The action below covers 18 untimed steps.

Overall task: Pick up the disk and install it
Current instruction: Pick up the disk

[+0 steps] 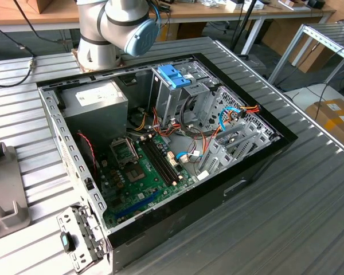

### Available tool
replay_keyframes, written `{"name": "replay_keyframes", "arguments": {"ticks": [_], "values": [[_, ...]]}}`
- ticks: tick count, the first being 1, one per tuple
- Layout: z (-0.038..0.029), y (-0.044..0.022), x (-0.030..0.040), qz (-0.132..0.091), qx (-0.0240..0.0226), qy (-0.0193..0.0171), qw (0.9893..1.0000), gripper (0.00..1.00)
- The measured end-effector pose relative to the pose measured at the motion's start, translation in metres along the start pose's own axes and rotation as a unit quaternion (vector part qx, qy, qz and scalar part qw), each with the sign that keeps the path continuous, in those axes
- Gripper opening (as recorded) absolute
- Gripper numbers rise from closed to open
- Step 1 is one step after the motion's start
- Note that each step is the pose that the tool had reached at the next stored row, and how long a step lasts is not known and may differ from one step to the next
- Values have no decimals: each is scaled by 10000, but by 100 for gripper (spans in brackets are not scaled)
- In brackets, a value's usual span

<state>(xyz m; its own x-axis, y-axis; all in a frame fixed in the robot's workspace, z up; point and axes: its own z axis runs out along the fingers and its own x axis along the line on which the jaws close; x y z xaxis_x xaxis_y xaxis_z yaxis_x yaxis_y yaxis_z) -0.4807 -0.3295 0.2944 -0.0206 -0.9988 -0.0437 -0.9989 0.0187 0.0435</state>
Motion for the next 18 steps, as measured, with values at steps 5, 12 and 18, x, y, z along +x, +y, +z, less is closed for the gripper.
{"name": "replay_keyframes", "arguments": {"ticks": [5, 12, 18], "values": [[-50, 2, -2, 0, 0, 0, 10000, 37], [-212, 9, -10, 0, 0, -4, 10000, 37], [-348, 15, -15, -1, 0, -11, 10000, 37]]}}
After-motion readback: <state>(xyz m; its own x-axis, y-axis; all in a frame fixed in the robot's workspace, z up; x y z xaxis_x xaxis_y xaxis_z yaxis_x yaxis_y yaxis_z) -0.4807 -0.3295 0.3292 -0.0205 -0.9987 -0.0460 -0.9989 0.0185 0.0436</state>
